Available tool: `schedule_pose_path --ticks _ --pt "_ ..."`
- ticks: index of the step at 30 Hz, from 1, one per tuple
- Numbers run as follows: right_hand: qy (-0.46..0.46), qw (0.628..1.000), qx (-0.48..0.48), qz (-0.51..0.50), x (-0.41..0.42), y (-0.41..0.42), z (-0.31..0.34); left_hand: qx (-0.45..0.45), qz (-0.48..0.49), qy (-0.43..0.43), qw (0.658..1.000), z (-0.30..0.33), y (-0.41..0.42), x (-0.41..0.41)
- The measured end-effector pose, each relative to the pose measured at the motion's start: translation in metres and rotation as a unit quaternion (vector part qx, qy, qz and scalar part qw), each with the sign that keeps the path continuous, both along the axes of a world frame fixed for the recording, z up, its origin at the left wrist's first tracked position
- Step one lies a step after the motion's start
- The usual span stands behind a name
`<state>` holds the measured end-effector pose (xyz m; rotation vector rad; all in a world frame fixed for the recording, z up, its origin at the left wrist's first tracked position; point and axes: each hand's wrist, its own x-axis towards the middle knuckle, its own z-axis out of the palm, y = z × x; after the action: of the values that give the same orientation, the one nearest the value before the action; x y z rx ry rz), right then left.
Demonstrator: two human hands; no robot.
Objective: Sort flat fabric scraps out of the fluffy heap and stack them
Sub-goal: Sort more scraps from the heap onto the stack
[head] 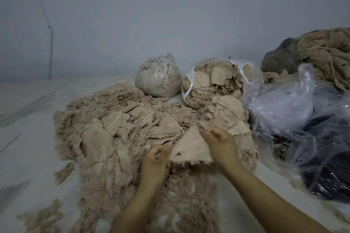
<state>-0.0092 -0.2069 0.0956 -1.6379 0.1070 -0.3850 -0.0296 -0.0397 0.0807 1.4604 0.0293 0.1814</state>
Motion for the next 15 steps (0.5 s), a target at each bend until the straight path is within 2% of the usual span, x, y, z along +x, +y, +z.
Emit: schedule_pose_path --ticks 3,4,5,7,8,9,11,12,14,15 --pt "0.005 0.997 0.042 -0.058 0.027 -0.025 0.029 -0.007 -0.005 -0.023 1.000 0.005 0.002 0.003" --pt "0.020 0.996 0.009 -0.083 0.036 -0.035 0.035 0.003 -0.004 -0.023 1.000 0.004 0.005 0.004" --pt "0.057 0.989 -0.067 -0.121 0.042 -0.044 0.040 0.020 -0.003 -0.021 1.000 0.002 0.007 0.004" --pt "0.075 0.958 -0.194 -0.199 0.041 -0.049 0.037 0.059 -0.002 -0.016 0.998 -0.006 0.011 0.004" --pt "0.050 0.954 -0.222 -0.194 0.036 -0.043 0.031 0.077 -0.002 -0.014 0.997 -0.010 0.012 0.006" --pt "0.030 0.962 -0.229 -0.147 0.030 -0.033 0.020 0.096 0.002 -0.012 0.995 -0.014 0.011 0.007" --pt "0.064 0.965 -0.254 -0.006 0.017 -0.004 -0.007 0.136 0.016 -0.018 0.990 -0.017 0.008 0.010" --pt "0.094 0.954 -0.281 0.043 0.014 0.008 -0.022 0.163 0.022 -0.030 0.986 -0.017 0.006 0.012" --pt "0.117 0.939 -0.317 0.058 0.014 0.024 -0.045 0.268 0.011 -0.094 0.959 -0.016 0.004 0.014" --pt "0.127 0.948 -0.290 0.034 0.017 0.029 -0.051 0.332 -0.018 -0.128 0.935 -0.014 0.003 0.015"
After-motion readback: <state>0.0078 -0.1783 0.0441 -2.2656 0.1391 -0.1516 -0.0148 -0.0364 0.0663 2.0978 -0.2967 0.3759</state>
